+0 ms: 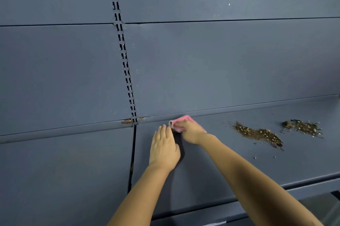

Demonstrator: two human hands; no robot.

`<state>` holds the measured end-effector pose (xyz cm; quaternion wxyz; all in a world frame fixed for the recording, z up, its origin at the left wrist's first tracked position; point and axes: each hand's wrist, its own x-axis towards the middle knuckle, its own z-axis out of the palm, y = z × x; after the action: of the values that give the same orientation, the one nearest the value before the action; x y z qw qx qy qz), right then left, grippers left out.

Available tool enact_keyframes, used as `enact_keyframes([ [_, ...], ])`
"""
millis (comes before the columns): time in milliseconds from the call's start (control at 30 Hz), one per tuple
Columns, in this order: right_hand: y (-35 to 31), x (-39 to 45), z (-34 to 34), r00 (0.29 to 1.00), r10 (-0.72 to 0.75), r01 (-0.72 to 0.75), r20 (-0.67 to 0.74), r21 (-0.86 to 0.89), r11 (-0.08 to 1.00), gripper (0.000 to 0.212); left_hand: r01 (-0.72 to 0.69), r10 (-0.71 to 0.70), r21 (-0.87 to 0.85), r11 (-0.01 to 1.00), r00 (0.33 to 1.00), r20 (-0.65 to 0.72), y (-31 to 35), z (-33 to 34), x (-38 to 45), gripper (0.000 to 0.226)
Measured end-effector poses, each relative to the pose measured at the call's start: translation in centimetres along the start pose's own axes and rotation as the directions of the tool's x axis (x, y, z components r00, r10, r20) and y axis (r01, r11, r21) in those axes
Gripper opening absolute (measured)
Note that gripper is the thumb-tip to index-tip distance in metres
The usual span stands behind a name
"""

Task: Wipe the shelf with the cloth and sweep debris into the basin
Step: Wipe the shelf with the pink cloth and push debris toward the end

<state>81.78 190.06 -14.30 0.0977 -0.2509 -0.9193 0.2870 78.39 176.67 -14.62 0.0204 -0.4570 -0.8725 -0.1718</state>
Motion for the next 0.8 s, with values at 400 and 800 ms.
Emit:
enact_keyframes([
  [400, 3.1, -3.2, -3.5, 0.969, 0.094, -0.121, -0.227, -0.110, 0.986, 0.038, -0.037, 0.037, 0.033, 0.999, 0.999, 0.009, 0.1, 0.2, 0.3, 0.057],
  [800, 3.3, -7.0, -2.7, 0.991, 0.060, -0.081, -0.121, -0.177, 0.981, 0.038, -0.040, 0.039, 0.081, 0.996, 0.999, 0.008, 0.2, 0.1, 0.1, 0.056],
])
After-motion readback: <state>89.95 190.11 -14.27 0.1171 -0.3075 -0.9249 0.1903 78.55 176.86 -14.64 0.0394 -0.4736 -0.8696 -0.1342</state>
